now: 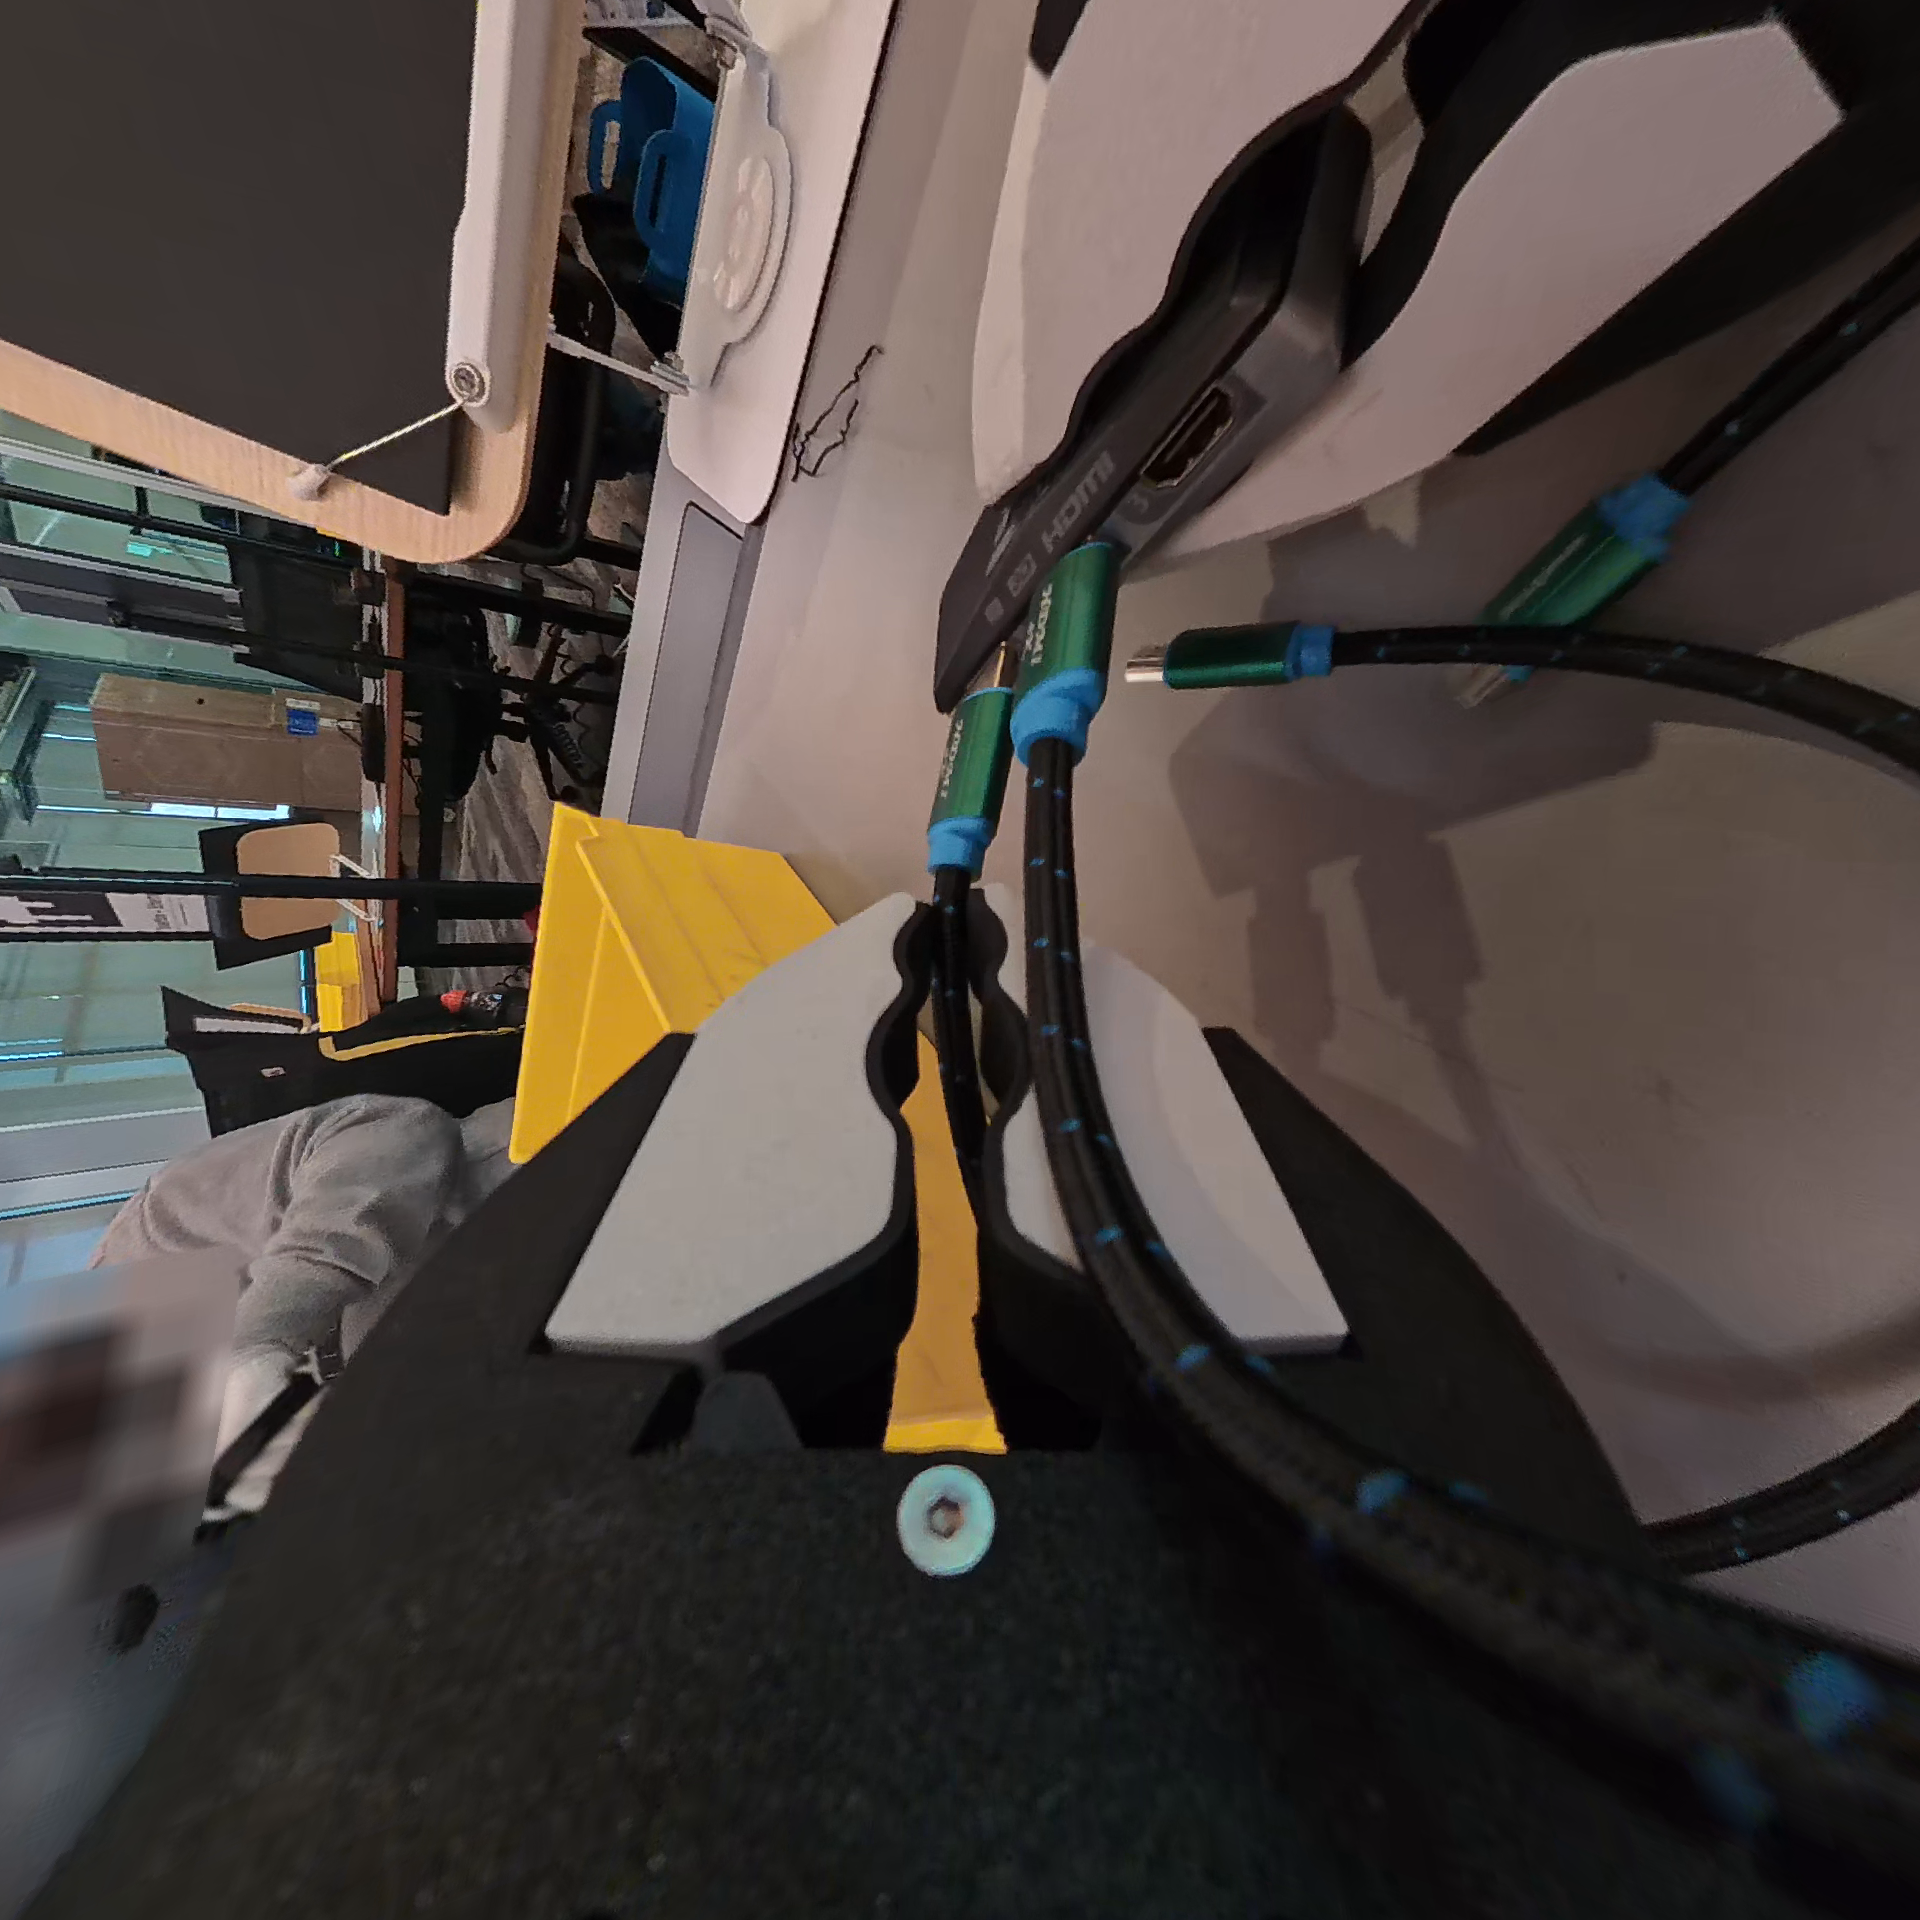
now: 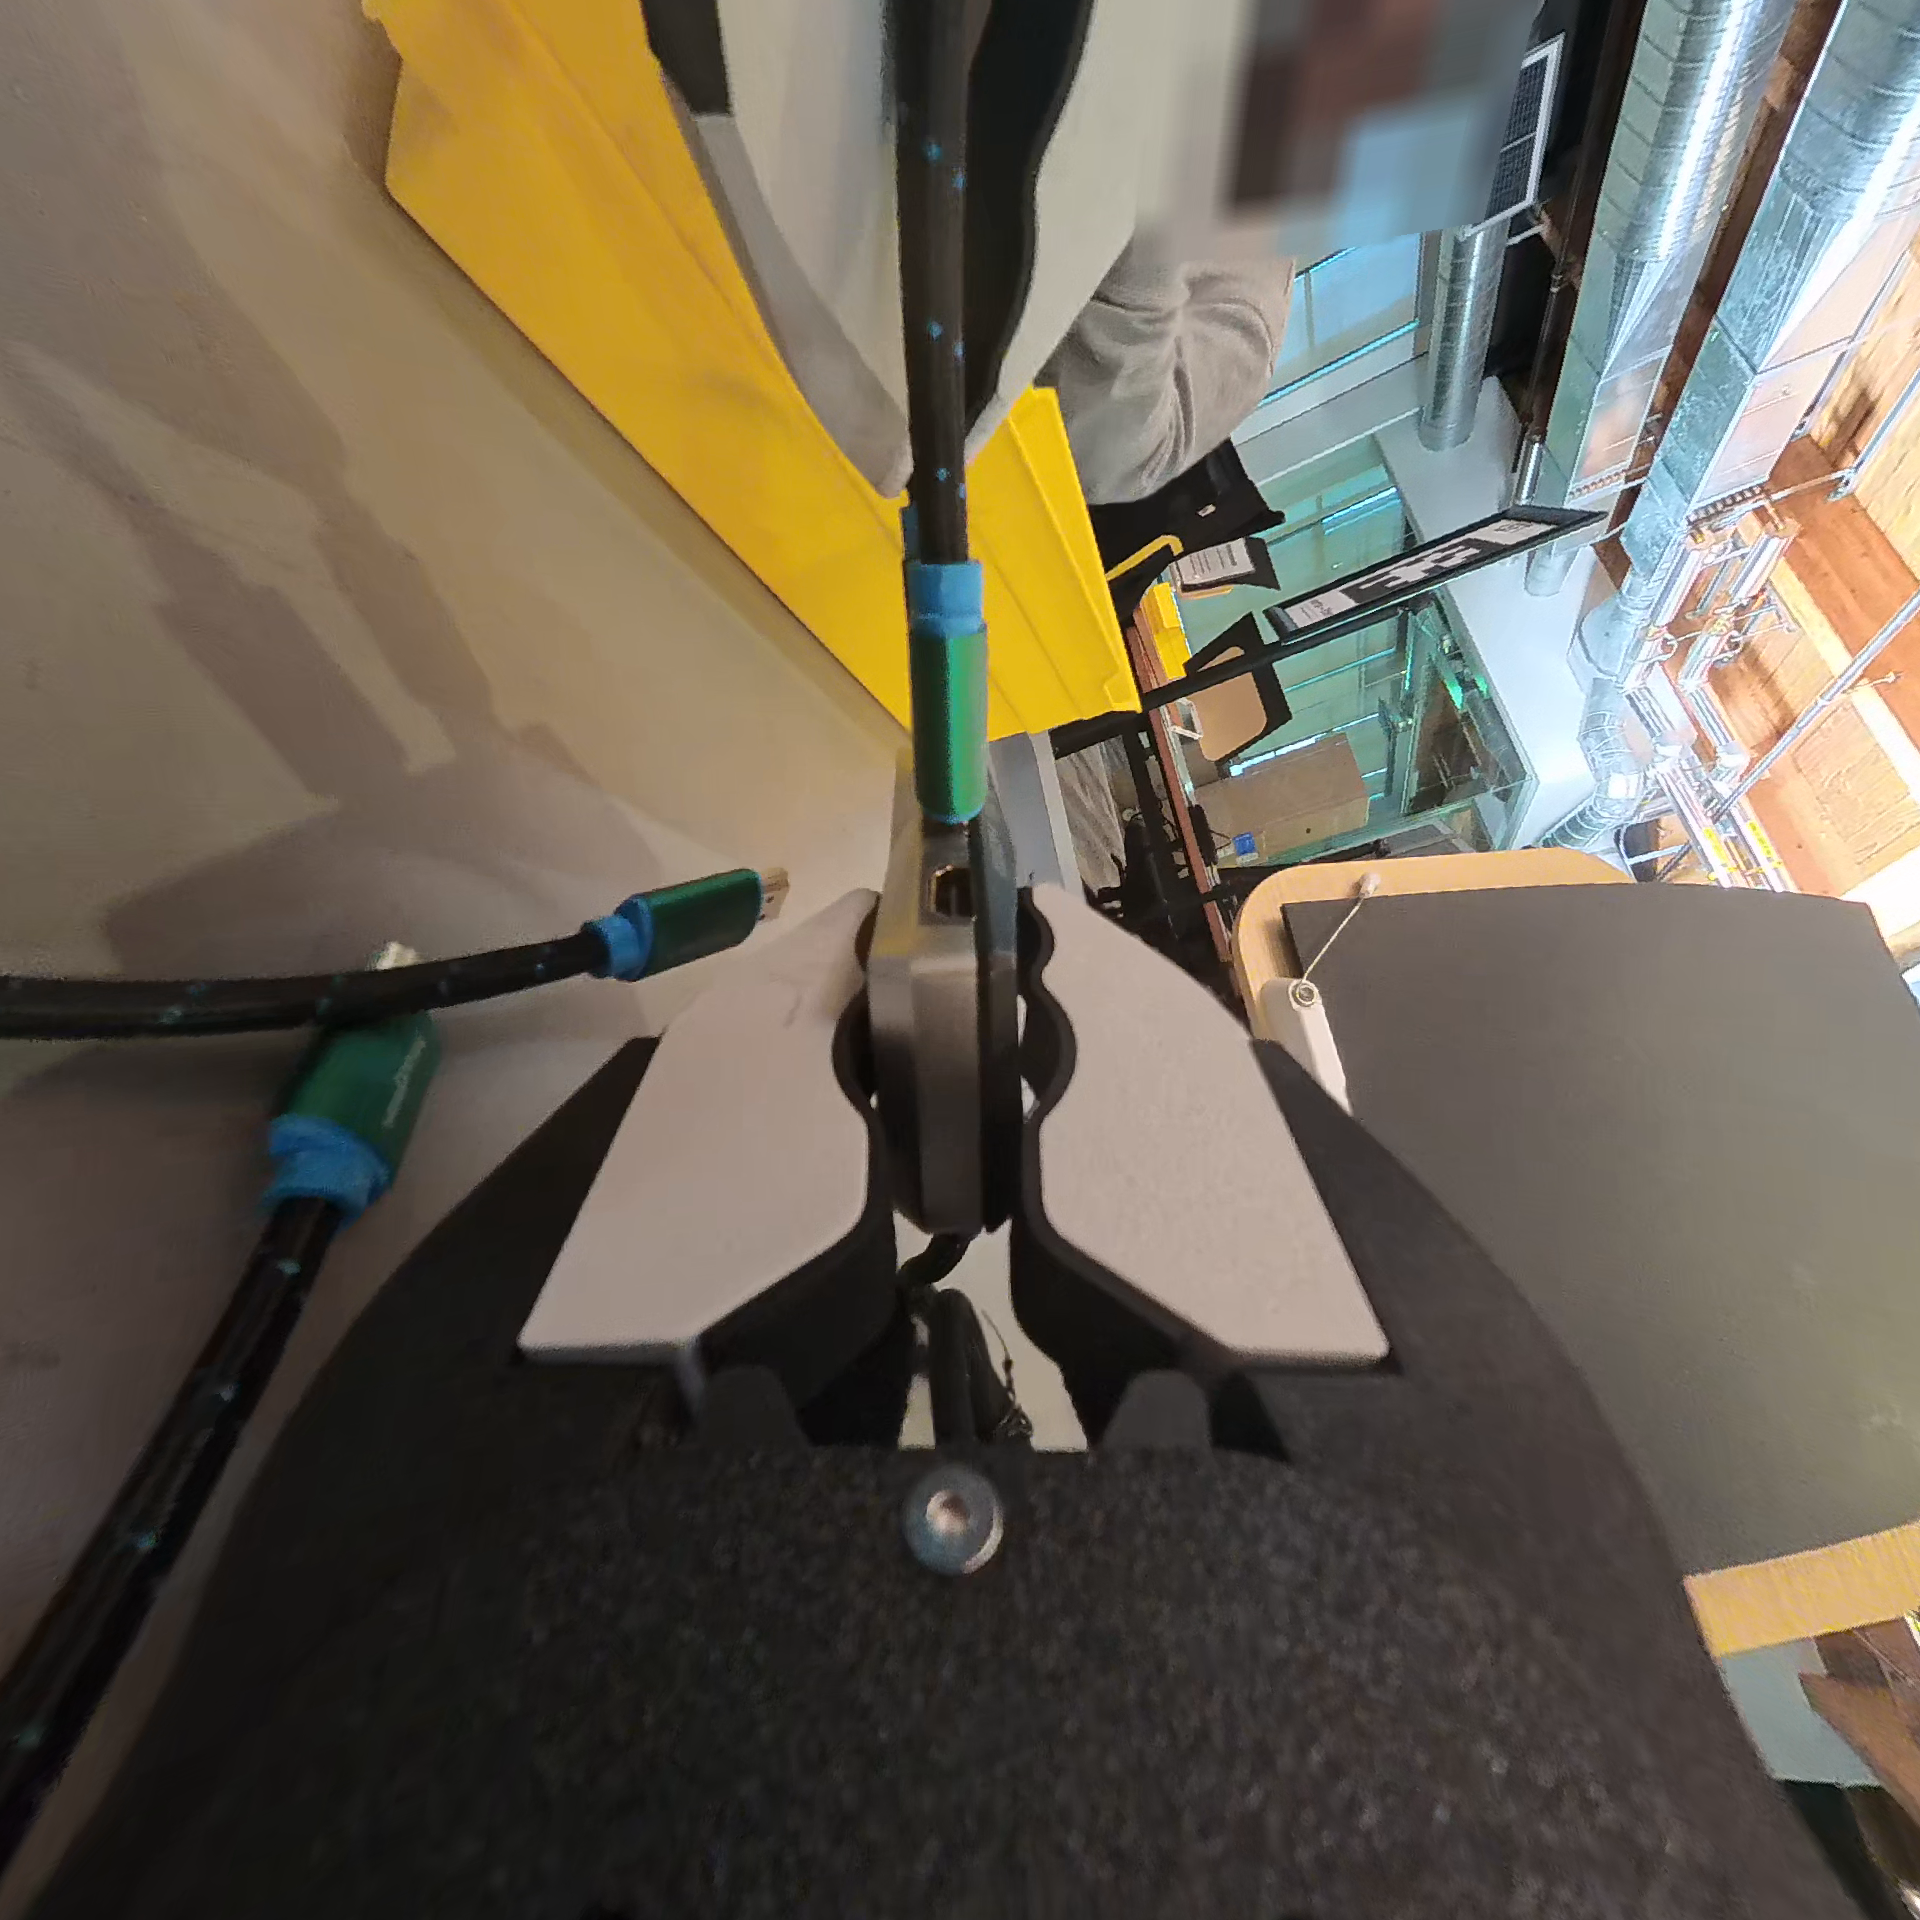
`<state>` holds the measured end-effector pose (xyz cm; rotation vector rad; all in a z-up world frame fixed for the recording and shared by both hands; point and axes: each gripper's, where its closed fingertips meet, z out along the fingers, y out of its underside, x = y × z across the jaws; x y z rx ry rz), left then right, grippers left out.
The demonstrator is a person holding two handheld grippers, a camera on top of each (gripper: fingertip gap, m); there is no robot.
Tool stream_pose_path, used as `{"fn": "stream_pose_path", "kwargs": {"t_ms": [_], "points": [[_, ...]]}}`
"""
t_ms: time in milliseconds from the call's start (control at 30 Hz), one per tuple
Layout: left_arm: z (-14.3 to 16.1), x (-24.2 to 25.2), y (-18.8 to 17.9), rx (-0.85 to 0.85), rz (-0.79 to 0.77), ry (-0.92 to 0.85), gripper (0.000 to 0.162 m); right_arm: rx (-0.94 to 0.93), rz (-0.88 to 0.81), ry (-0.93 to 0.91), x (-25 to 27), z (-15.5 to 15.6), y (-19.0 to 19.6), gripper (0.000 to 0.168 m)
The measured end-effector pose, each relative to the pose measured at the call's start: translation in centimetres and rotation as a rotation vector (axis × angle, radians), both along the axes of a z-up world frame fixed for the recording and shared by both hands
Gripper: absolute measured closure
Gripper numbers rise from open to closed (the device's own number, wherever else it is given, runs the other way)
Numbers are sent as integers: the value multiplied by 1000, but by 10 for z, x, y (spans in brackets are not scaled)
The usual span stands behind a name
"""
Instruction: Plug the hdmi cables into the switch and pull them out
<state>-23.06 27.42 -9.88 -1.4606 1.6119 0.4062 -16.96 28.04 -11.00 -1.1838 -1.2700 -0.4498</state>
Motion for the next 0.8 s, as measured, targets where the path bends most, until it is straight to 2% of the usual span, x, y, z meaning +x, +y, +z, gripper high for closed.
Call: {"fn": "stream_pose_path", "kwargs": {"t_ms": [200, 500, 600, 800], "points": [[-6, -2, 2, 35, 22, 56, 157, -13, -26, -35, 0, -5, 3, 147], [-9, -2, 2, -16, 19, 1, 157, -9, -49, -74, -1, -7, 3, 146], [-7, 1, 1, -116, 1, -136, 157, -19, -34, -48, 0, -6, 3, 147], [-6, 7, 0, -453, -15, -431, 155, -21, -26, -20, 0, -4, 4, 147]]}}
